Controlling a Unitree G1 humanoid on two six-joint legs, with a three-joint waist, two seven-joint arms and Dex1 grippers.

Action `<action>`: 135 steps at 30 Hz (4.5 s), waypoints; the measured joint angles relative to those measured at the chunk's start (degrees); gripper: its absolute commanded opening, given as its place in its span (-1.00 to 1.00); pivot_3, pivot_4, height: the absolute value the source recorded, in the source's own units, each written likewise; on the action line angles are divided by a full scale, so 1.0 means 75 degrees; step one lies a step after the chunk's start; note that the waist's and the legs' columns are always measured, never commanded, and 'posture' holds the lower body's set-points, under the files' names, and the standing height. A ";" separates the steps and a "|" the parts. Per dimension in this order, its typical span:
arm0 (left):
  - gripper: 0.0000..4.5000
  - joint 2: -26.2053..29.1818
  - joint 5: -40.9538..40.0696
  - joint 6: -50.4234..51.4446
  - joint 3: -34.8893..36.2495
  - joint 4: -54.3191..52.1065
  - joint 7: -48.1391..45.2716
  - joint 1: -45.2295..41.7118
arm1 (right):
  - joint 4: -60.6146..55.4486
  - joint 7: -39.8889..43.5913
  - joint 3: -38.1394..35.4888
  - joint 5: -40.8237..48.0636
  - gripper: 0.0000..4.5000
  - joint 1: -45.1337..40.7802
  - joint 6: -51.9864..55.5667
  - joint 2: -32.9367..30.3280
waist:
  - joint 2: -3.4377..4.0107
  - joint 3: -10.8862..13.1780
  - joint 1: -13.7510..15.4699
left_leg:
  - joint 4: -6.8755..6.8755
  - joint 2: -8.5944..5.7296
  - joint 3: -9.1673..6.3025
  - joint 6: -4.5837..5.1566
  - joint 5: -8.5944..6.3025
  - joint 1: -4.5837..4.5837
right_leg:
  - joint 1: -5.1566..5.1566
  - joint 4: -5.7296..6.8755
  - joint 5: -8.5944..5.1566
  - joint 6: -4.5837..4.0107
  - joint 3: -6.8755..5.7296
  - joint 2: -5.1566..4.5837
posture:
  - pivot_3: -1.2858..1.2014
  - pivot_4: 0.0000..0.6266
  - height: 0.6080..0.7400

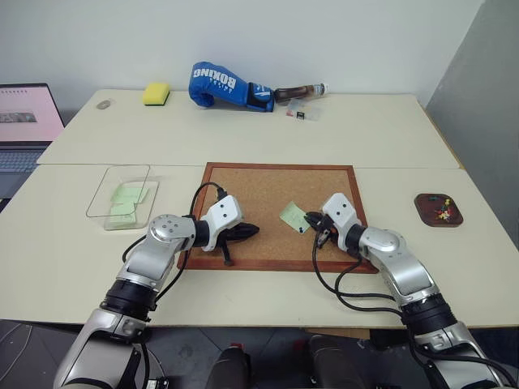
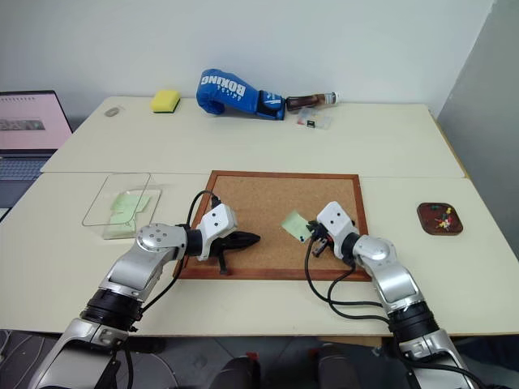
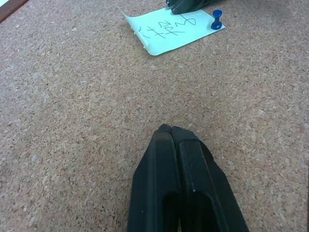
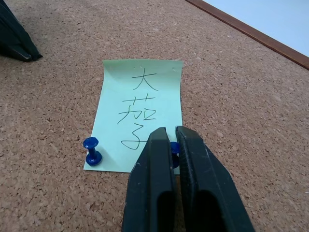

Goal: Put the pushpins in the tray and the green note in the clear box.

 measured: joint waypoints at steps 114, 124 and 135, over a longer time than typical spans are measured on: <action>-1.00 -0.0130 0.0023 0.0131 -0.0019 0.0246 -0.0150 -0.0185 | -0.2754 0.0780 -0.1460 0.2092 0.99 0.1398 0.1576 -0.1769 | 0.0009 -0.0003 0.0005 | -0.0001 -0.0001 -0.0002 -0.0001 -0.0001 -0.0002 | 0.0003 -0.0016 -0.0009 0.0001 -0.0001 -0.0002 | 0.03 -0.52 1.00; -1.00 -0.0170 0.0023 0.0159 -0.0018 0.0202 -0.0154 -0.0184 | -0.1712 0.0855 0.0275 0.1316 0.99 0.0428 0.0894 -0.0403 | 0.0006 -0.0001 0.0042 | -0.0002 -0.0003 -0.0004 -0.0001 -0.0001 -0.0007 | 0.0003 -0.0018 -0.0009 0.0002 -0.0003 -0.0004 | 0.03 -0.52 1.00; -1.00 -0.0040 0.0023 0.0326 0.0026 -0.0250 -0.0011 0.0092 | 0.0052 0.0887 0.0401 0.0690 0.45 -0.0011 -0.0167 -0.0073 | 0.0005 -0.0002 -0.0006 | -0.0029 -0.0001 -0.0004 -0.0001 -0.0001 0.0003 | -0.0002 -0.0013 -0.0008 0.0004 -0.0005 -0.0002 | 0.03 -0.52 1.00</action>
